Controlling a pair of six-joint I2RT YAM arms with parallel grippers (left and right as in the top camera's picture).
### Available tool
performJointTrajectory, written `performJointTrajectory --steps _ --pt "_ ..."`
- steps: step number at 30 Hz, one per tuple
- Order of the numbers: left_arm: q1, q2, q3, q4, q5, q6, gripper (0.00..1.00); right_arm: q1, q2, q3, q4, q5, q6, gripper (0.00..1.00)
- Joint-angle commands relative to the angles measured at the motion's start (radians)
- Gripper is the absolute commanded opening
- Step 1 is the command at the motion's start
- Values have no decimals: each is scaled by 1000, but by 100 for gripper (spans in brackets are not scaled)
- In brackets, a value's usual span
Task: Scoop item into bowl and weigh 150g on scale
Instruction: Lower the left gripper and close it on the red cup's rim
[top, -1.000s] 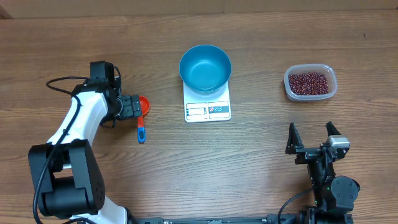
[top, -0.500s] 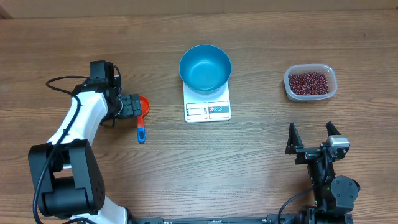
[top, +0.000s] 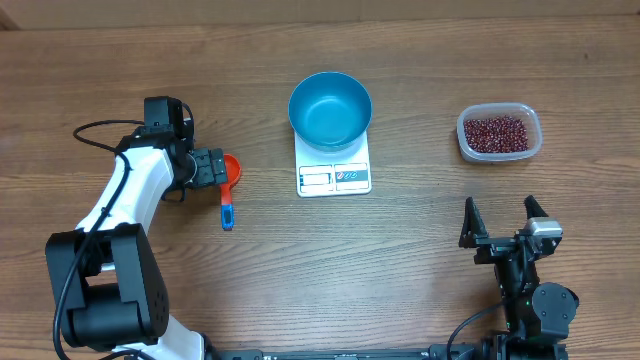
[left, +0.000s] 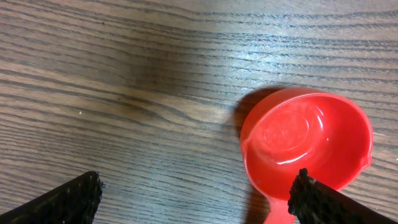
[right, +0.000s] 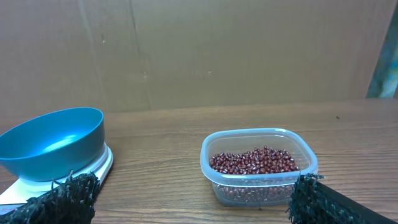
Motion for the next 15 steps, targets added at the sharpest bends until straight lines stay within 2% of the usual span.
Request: performJointTrajectory --steps 1,15 --pt "4 14 20 5 -10 -3 99 6 -8 -10 2 6 -5 100" --pt "4 15 19 24 -10 -7 100 6 -8 -10 2 6 -5 100"
